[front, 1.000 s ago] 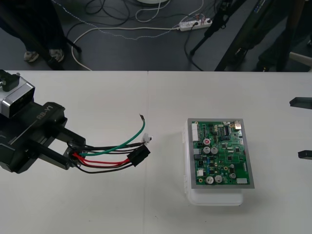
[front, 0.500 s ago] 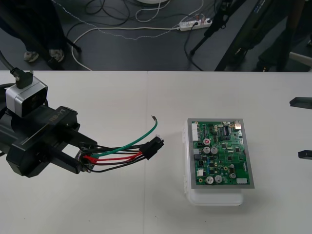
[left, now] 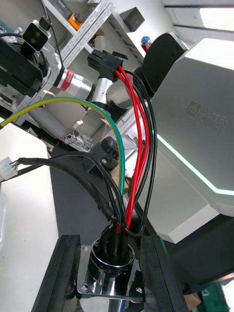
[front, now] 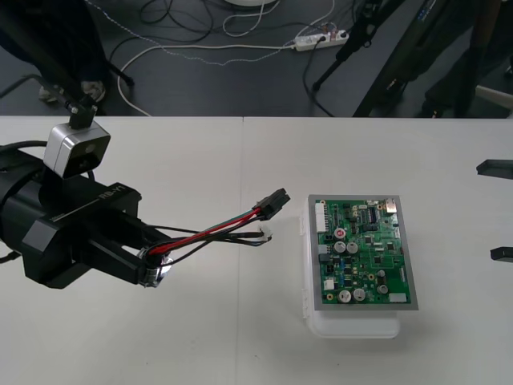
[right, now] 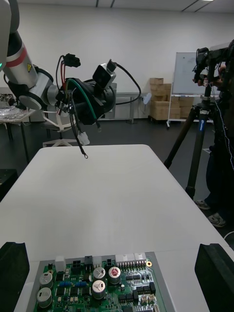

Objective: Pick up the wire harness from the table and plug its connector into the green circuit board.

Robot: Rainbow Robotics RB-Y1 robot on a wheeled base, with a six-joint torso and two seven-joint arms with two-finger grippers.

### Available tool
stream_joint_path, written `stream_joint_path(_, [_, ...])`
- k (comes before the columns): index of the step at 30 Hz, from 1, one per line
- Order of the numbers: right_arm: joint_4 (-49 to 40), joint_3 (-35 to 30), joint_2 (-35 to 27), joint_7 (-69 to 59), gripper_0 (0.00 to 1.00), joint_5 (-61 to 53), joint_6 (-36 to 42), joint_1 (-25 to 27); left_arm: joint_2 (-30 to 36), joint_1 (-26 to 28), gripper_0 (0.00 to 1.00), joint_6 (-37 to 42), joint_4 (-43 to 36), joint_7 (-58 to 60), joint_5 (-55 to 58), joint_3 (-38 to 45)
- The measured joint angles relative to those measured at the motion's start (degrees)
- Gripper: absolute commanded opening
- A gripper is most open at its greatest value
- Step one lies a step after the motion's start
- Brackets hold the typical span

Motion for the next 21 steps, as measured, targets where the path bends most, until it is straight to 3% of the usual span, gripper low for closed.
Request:
stream_joint_path(7, [0.0, 0.0, 0.0, 0.0, 1.0, 0.0, 0.0, 0.0, -1.0, 0.63, 0.0, 0.0, -0.09, 3.11, 0.61, -0.41])
stream_joint_path(15, [0.0, 0.0, 0.0, 0.0, 1.0, 0.0, 0.0, 0.0, -1.14, 0.64, 0.0, 0.0, -0.11, 14.65, 2.61, -4.26])
stream_joint_path(21, [0.0, 0.0, 0.0, 0.0, 1.0, 0.0, 0.0, 0.0, -1.14, 0.64, 0.0, 0.0, -0.11, 15.54, 2.87, -5.8])
